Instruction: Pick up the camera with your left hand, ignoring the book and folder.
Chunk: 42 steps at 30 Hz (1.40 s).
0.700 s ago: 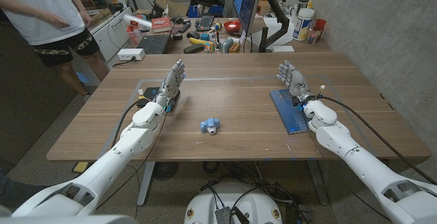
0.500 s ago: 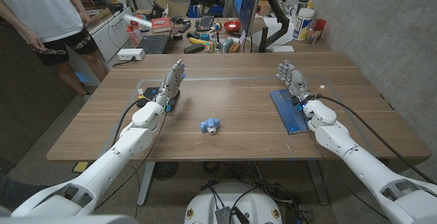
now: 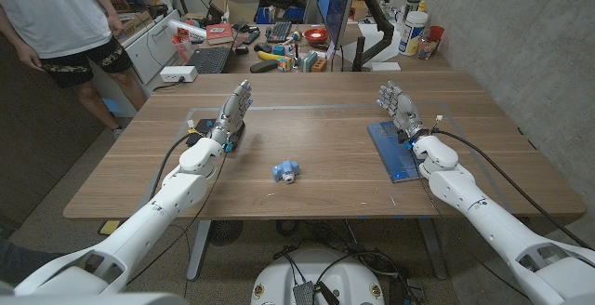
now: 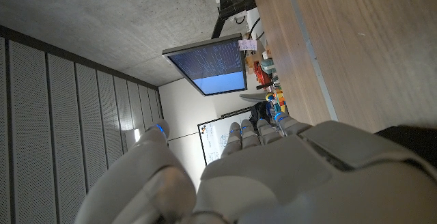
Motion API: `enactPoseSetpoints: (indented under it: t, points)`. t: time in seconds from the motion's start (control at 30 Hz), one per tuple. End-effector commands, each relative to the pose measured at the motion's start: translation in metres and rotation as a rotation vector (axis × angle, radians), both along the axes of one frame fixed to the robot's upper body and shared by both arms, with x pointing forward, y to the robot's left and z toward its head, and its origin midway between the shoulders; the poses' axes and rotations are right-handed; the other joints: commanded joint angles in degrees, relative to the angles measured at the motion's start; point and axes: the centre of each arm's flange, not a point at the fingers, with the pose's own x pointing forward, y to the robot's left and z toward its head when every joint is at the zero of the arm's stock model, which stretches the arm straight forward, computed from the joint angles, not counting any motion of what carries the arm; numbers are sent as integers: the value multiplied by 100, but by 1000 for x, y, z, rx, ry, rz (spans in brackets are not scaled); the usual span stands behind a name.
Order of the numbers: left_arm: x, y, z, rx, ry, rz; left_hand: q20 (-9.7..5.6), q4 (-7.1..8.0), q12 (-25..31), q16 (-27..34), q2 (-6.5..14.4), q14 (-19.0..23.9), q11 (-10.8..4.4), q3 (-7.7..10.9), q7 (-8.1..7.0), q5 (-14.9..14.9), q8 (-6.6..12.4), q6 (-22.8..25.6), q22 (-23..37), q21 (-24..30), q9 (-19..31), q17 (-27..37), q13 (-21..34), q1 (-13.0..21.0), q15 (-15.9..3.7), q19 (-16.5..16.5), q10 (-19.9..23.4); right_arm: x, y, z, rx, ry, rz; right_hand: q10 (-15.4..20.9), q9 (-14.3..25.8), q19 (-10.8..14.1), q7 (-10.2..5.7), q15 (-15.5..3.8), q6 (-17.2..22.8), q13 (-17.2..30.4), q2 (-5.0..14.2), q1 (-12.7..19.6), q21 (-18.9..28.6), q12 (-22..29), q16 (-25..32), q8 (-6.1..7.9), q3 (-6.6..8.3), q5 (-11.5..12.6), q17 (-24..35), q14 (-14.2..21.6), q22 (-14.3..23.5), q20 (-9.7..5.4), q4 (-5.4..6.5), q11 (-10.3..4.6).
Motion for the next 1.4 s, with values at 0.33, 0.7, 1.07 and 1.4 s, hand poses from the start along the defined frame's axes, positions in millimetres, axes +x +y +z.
enactPoseSetpoints:
  t: [0.33,0.7,1.07,1.4]
  points:
    - [-12,-2,2,42,-46,22,-362,-12,45,41,36,-15,-43,14,-9,52,29,34,7,34,34,27,32,77,-24,-53,16,-1,-3,1,-4,-15,-19,70,21,81,-12,11,65,28,18,27,-43,16,33,24,21,32,31,61,18,-117,-15,-26]
    - [-23,-3,-4,49,-73,19,-336,-21,55,52,52,17,-31,9,-22,59,39,62,8,37,35,27,34,98,-30,-48,44,-5,-2,5,-10,-30,-20,74,22,93,-15,9,76,28,20,28,-67,8,29,20,18,32,31,68,19,-120,-21,-20]
    - [-42,-3,-10,70,-112,14,-316,-30,72,57,64,42,-50,5,-28,65,49,94,8,39,36,27,35,118,-33,-41,92,-9,0,5,-18,-38,-24,86,22,105,-23,13,84,29,22,26,-89,5,29,17,14,31,31,80,19,-121,-25,-30]
    - [-50,-3,-17,78,-119,14,-303,-39,77,63,73,68,-34,0,-22,69,59,129,8,41,37,26,36,136,-35,-36,114,-9,1,7,-18,-45,-24,101,22,118,-27,6,93,29,22,28,-110,3,23,14,10,31,30,77,20,-119,-32,-43]
